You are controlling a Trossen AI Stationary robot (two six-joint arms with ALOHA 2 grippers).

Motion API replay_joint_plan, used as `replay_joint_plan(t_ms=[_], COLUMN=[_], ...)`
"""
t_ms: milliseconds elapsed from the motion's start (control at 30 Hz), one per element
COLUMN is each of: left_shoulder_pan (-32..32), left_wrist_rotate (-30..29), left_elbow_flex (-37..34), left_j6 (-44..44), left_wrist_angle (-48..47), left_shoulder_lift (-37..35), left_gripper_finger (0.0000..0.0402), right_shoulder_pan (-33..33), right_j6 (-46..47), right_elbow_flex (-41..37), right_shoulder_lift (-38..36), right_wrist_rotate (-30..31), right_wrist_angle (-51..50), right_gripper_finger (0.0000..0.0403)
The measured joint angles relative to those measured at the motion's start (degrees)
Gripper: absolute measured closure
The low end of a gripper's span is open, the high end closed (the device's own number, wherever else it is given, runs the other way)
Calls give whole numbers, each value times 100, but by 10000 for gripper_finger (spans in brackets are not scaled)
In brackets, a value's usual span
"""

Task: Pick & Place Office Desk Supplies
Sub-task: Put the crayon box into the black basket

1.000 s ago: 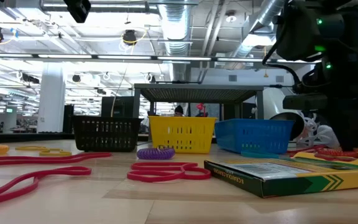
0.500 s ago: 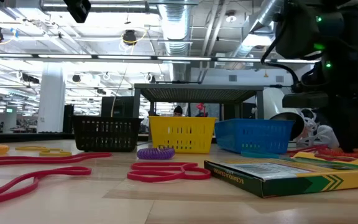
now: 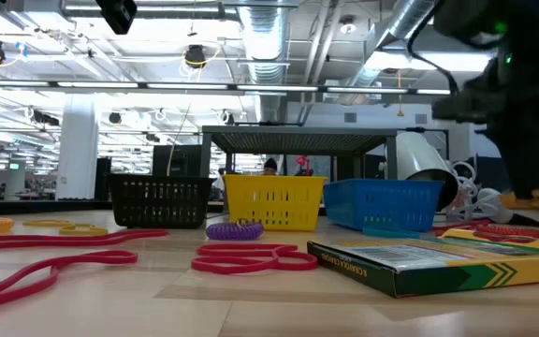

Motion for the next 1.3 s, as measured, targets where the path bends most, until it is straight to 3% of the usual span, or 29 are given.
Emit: replay_joint_plan(t_ms=[900, 1100, 1300], left_shoulder_pan=[0, 0, 1], left_wrist_rotate=[2, 226, 573], left_elbow_flex=[11, 10, 9], left_j6=[44, 69, 578], left_wrist_angle=[21, 185, 1071], left_shoulder_lift=[264, 759, 1271], left_gripper_finger=[243, 243, 243], right_shoulder_pan=[558, 553, 553], right_j6=[-698, -1138, -1712], right_elbow_flex=[2, 2, 4], right_shoulder_lift=[-2551, -2881, -3047], right_wrist_rotate=[619, 755, 767], right_wrist_angle=[139, 658, 1673], right_gripper_finger=[403, 403, 403])
